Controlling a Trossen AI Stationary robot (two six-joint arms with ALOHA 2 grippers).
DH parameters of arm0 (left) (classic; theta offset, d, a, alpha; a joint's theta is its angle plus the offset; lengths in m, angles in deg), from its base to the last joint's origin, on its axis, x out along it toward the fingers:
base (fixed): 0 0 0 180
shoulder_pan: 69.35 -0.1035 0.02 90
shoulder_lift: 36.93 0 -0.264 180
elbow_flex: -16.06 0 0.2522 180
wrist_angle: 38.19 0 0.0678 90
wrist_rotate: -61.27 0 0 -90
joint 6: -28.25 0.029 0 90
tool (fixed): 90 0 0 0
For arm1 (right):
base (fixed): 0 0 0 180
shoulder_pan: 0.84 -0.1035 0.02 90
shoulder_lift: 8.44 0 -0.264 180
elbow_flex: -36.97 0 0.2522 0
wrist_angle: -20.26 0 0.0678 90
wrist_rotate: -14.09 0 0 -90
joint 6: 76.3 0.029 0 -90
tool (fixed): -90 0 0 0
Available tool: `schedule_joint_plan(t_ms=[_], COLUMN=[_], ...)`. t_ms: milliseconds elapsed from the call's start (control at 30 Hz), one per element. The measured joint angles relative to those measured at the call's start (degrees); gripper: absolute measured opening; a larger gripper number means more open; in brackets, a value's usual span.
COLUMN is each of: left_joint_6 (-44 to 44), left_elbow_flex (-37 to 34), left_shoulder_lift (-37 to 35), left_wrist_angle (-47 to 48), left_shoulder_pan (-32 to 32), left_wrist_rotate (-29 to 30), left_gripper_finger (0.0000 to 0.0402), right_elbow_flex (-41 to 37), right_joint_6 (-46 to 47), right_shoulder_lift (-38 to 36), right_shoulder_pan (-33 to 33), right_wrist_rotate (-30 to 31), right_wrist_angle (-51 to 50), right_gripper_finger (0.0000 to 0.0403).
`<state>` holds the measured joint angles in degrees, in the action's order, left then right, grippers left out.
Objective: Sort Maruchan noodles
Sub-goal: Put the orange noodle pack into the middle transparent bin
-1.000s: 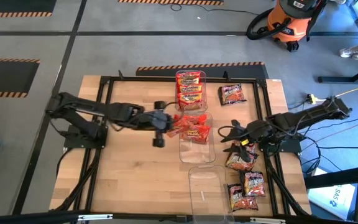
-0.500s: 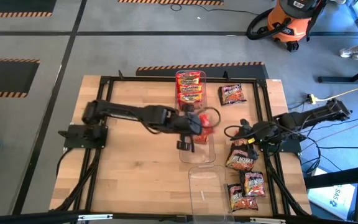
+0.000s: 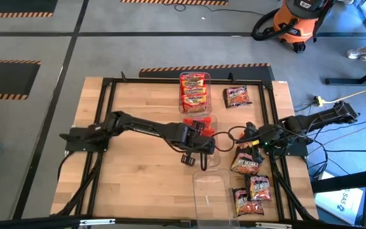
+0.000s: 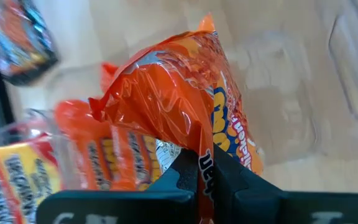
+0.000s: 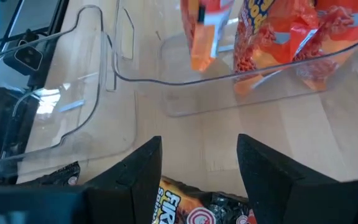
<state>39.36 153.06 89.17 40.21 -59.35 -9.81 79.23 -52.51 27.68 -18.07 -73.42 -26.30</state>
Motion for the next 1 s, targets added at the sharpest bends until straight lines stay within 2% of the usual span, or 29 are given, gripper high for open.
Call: schedule_joint_plan(t_ms=[400,600,1000], left_joint_6=[1.6,1.5,0.9], left_elbow_flex=[0.0,0.0,-2.1], left_shoulder_lift=[6.2,6.7,6.7], left_wrist_angle=[-0.6,-2.4,-5.0], left_shoulder_pan=[-1.1,-1.0,-1.7], left_wrist_rotate=[-0.3,-0.2,-0.5], left_gripper_finger=[0.0009,0.0014,0.0104], right_elbow_flex=[0.0,0.0,0.0], right_joint_6=[-0.1,-0.2,-0.2], right_shoulder_lift=[0.0,0.0,0.0], right_shoulder_pan=[0.0,0.0,0.0], right_wrist_rotate=[1.0,1.0,1.0], right_wrist_angle=[2.8,2.8,2.7], right_gripper_finger=[0.0188,0.0188,0.0188])
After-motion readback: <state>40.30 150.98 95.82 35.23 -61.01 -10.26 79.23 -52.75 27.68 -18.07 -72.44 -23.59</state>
